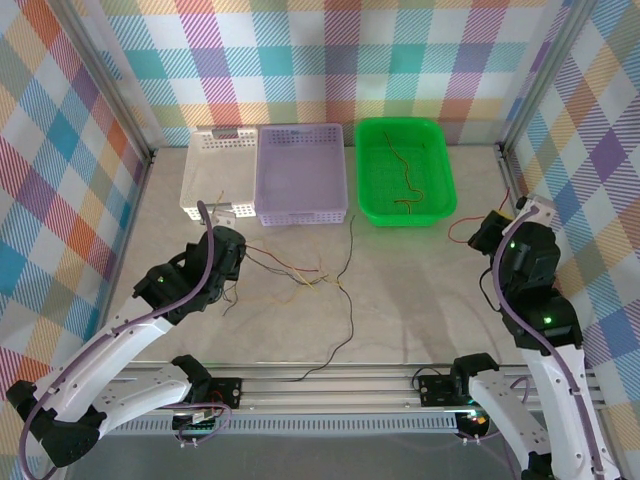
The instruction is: Untangle the cables
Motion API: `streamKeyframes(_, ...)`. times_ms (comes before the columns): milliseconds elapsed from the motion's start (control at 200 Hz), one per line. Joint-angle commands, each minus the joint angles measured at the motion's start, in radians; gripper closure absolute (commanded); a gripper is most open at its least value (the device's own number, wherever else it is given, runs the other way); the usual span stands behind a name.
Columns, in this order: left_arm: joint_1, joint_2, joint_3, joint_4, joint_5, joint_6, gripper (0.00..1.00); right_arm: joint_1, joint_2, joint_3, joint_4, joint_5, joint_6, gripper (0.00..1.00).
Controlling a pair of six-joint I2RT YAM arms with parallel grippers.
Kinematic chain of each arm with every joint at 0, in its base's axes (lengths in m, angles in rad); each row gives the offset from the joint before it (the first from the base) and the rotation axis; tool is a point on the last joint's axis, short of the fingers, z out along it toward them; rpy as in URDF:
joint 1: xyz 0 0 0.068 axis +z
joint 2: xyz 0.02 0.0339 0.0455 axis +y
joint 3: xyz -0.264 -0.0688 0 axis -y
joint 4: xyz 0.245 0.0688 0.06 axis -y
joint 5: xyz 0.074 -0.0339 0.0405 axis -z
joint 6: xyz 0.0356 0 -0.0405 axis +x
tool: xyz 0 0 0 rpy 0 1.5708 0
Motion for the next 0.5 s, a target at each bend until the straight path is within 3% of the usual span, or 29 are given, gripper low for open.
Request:
streamKeyframes(0,0.008,-0.012,-0.015,0.012,0.019,-0.019,1.0,-0.005,0.003,0.062,0.001,-0.029,-0.026,1.0)
streamKeyframes(495,0.021,-0.047,-0.04,0.084,0.164,-0.012,1.0,-0.005,0.242,0.269,0.04,-0.209,-0.011,1.0)
